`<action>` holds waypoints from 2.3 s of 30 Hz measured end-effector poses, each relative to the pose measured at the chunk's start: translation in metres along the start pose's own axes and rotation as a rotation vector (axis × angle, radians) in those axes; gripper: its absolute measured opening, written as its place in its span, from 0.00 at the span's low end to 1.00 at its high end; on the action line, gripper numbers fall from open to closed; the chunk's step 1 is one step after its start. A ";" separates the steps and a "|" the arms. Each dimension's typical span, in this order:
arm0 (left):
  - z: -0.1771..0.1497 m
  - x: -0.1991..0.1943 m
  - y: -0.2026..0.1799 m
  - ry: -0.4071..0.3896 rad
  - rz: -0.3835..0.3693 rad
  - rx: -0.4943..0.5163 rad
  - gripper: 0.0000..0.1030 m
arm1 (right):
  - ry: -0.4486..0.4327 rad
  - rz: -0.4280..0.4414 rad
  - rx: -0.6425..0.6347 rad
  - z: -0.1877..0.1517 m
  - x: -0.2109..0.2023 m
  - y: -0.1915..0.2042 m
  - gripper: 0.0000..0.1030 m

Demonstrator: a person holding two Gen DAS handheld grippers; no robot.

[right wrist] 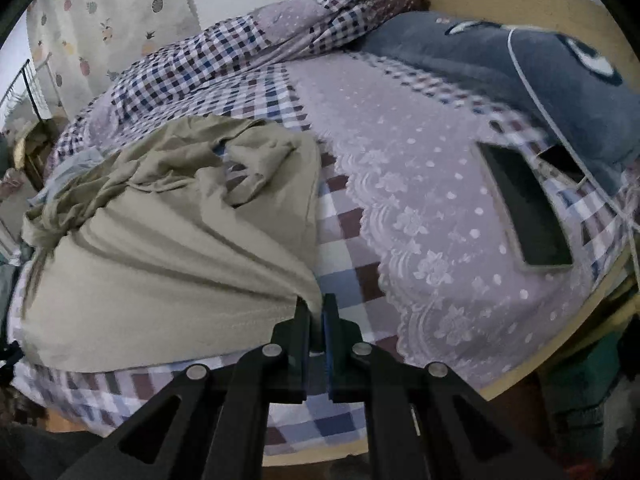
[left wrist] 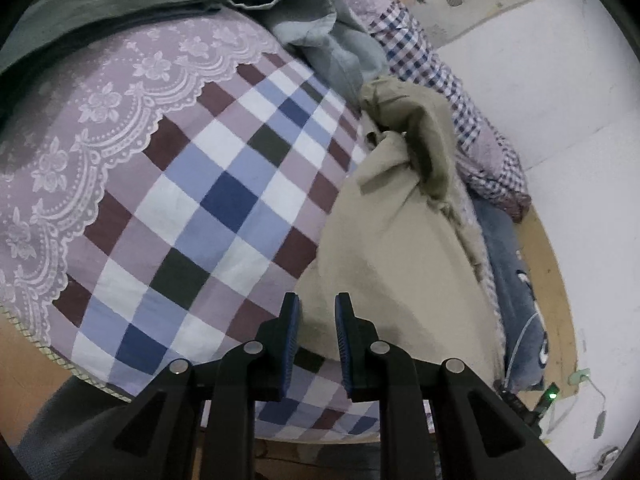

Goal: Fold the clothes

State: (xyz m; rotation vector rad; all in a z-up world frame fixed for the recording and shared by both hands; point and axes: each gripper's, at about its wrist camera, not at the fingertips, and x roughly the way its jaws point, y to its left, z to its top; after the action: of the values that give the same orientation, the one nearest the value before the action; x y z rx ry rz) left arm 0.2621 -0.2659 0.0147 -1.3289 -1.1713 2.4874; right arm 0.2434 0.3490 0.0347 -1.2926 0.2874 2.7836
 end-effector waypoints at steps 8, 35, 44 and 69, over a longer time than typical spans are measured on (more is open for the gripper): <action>0.000 0.004 -0.006 -0.020 0.053 0.056 0.35 | -0.011 -0.038 -0.001 0.005 0.005 0.002 0.03; -0.003 -0.044 0.003 -0.176 0.069 0.032 0.02 | 0.108 0.042 -0.067 -0.025 -0.021 0.026 0.05; -0.003 -0.016 0.013 -0.045 0.216 0.027 0.04 | 0.190 -0.020 -0.080 -0.028 -0.004 0.027 0.12; 0.013 -0.030 -0.048 -0.267 -0.132 0.109 0.70 | 0.115 0.464 0.670 -0.003 0.025 -0.082 0.45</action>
State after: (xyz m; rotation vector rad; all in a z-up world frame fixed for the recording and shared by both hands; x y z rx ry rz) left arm 0.2584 -0.2523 0.0711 -0.8840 -1.1090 2.6466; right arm 0.2397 0.4286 0.0019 -1.3076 1.5392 2.5238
